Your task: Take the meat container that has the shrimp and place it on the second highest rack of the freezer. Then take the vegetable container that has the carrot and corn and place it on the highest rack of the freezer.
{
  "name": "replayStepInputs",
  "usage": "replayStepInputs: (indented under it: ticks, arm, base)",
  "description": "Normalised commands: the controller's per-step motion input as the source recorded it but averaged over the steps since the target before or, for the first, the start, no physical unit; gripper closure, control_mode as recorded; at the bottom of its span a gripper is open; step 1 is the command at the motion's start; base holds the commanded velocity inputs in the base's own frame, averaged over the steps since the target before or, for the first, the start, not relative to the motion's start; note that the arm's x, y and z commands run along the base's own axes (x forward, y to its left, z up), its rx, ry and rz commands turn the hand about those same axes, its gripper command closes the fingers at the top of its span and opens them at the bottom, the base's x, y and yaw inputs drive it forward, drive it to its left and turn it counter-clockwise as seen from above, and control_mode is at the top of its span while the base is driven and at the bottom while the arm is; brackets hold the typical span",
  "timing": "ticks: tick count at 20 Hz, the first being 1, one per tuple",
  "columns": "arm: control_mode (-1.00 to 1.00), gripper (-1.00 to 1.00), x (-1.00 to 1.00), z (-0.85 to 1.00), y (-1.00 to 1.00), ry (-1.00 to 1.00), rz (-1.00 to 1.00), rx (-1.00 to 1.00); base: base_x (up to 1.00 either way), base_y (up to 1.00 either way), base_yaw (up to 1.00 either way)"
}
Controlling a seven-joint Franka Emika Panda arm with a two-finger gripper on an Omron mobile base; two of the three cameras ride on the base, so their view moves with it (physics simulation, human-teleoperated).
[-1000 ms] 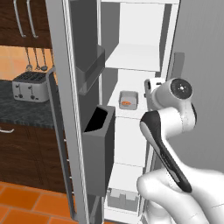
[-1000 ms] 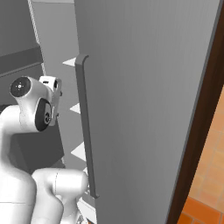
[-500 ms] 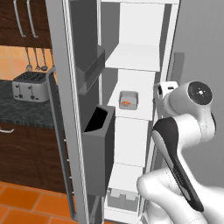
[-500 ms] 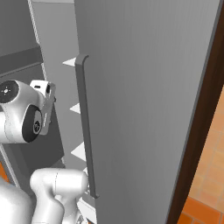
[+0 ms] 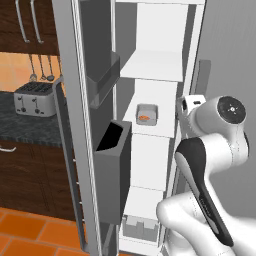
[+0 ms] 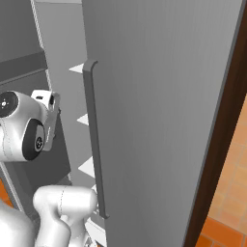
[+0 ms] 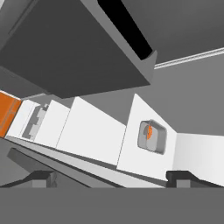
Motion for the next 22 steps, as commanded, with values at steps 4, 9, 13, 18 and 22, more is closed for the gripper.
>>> replayStepInputs:
  ticks: [4, 9, 13, 18, 22]
  arm:
    - [1.0, -1.0, 0.0, 0.0, 0.0, 0.0, 0.0, 0.0]
    - [1.0, -1.0, 0.0, 0.0, 0.0, 0.0, 0.0, 0.0]
    - [1.0, -1.0, 0.0, 0.0, 0.0, 0.0, 0.0, 0.0]
    - [1.0, -1.0, 0.0, 0.0, 0.0, 0.0, 0.0, 0.0]
    - [1.0, -1.0, 0.0, 0.0, 0.0, 0.0, 0.0, 0.0]
  base:
    - [0.0, 0.0, 0.0]
    - [-0.55, -0.26, 0.15]
    - [-0.39, -0.21, 0.5]
    - [-0.33, -0.02, 0.67]
    - [-0.68, 0.0, 0.79]
